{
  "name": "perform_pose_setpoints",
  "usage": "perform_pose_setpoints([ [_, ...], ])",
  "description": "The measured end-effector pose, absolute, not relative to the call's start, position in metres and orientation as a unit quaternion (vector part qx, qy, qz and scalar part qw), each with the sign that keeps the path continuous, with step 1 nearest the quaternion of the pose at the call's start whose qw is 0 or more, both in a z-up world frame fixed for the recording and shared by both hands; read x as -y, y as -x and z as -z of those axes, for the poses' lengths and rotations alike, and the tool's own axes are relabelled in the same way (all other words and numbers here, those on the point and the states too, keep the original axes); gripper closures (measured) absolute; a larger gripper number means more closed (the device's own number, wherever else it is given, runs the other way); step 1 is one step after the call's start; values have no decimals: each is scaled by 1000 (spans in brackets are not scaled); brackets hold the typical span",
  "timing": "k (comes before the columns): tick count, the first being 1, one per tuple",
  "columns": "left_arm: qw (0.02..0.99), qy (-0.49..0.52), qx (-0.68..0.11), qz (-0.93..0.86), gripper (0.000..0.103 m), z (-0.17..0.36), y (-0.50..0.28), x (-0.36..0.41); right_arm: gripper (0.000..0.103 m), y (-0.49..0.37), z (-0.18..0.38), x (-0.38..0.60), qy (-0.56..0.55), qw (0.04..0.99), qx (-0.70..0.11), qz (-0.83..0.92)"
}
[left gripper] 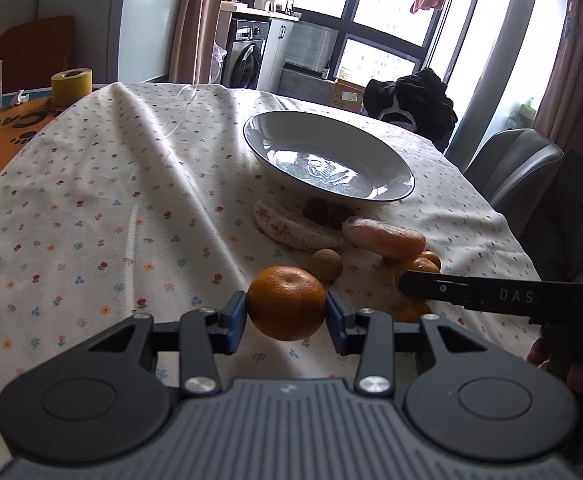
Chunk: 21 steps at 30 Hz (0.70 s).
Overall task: Organize fruits
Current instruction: 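Carry the mandarin into the white bowl with left gripper while right grasps another mandarin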
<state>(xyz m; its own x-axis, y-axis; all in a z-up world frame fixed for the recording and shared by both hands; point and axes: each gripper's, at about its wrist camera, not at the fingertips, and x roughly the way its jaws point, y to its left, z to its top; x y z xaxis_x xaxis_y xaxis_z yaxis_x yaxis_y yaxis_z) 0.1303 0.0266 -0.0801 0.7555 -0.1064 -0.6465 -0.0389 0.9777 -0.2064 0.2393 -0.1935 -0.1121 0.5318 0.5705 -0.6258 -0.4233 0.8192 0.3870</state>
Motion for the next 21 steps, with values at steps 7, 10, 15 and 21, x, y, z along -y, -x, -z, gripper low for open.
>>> perform_pose_setpoints([
  [7, 936, 99, -338, 17, 62, 72, -135, -26, 68, -237, 102, 196, -99, 874, -376, -291],
  [10, 938, 95, -332, 14, 62, 68, -139, -25, 68, -239, 95, 196, -101, 877, -367, -294],
  [15, 942, 89, -322, 15, 62, 60, -149, -23, 68, -245, 84, 195, -103, 882, -353, -296],
  [21, 947, 84, -310, 16, 62, 50, -164, -21, 68, -255, 71, 193, -103, 888, -332, -301],
])
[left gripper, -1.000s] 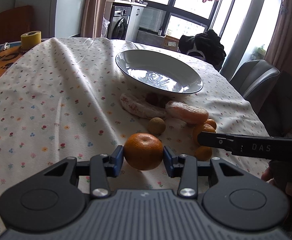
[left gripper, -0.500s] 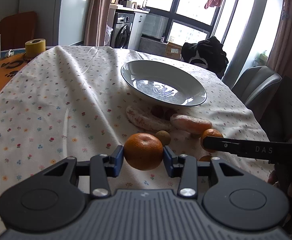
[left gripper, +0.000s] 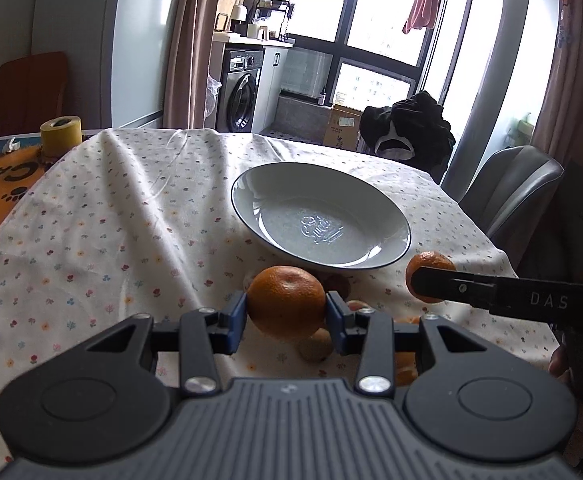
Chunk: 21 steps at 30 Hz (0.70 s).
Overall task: Organize fruits
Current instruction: 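Carry the mandarin into the white bowl with left gripper while right grasps another mandarin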
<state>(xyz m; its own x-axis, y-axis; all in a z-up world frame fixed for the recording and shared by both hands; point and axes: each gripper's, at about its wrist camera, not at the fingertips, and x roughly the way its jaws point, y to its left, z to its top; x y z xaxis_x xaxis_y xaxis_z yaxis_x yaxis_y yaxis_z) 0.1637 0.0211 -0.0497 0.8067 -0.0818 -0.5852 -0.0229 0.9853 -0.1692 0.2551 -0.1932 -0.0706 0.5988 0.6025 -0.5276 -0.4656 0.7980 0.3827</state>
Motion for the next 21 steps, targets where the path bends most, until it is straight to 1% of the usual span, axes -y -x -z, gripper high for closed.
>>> perform_pose_setpoints([
  [10, 950, 87, -299, 15, 62, 39, -193, -18, 67, -279, 64, 186, -94, 895, -319, -297],
  [21, 946, 88, -311, 16, 62, 48, -235, -16, 67, -307, 74, 176, -81, 899, -324, -282],
])
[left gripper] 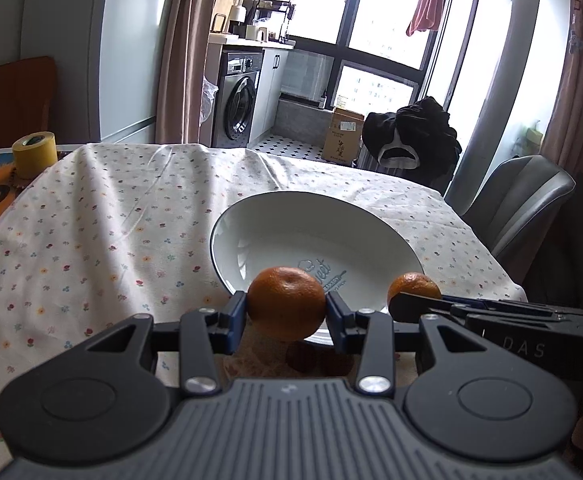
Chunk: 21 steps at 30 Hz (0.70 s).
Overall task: Organize fruits
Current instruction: 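Carry the mandarin into the white bowl with left gripper while right grasps another mandarin, then open both grippers to drop the mandarins into the white bowl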
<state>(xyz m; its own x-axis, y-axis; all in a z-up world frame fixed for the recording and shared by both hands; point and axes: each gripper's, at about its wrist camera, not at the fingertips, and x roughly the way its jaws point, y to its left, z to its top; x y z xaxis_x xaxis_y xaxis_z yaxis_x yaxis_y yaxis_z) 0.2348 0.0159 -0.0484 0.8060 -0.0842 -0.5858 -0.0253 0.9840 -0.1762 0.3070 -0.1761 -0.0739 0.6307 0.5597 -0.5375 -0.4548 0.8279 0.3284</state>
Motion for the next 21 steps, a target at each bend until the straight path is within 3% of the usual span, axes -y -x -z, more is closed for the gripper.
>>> perform_pose_setpoints([
  [11, 940, 95, -326, 14, 62, 67, -264, -11, 67, -324, 83, 175, -64, 903, -336, -259],
  [21, 948, 92, -304, 2, 59, 53, -242, -17, 64, -323, 81, 174, -57, 907, -335, -250],
])
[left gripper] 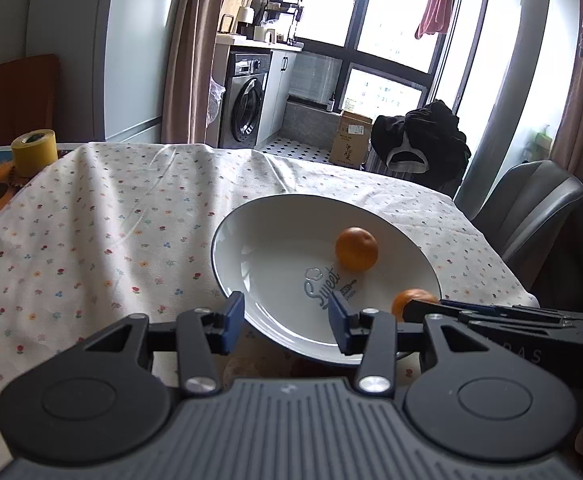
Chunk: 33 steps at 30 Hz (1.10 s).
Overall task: Organize fruits
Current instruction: 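Open both grippers to drop the mandarins into the white bowl, then reach the left gripper to the pink bread roll and grasp it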
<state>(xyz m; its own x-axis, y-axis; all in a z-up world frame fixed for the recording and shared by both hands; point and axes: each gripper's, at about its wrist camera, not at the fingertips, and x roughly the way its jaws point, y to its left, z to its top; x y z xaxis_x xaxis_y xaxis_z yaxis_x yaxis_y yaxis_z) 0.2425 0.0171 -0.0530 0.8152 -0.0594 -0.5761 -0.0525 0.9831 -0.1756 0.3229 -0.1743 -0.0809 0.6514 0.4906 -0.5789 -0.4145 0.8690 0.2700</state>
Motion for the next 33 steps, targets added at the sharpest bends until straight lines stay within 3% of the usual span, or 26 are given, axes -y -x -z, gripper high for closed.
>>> perform_pose_setpoints([
  [5, 949, 99, -298, -1, 50, 46, -224, -23, 62, -318, 74, 174, -57, 910, -324, -251],
  [10, 955, 90, -281, -5, 31, 37, -206, -24, 54, -309, 66, 179, -64, 913, -314, -250],
  [13, 957, 95, -272, -11, 22, 34, -197, -24, 45, -300, 61, 184, -69, 914, -309, -252],
  [21, 960, 99, -263, -15, 13, 32, -174, -22, 6, -277, 53, 204, -83, 921, -287, -250],
  [24, 961, 100, -259, -14, 11, 33, -167, -20, 0, -269, 52, 213, -89, 921, -283, -251],
  [33, 959, 101, -265, 0, 11, 35, -148, -12, 0, -246, 52, 231, -94, 922, -283, -247],
])
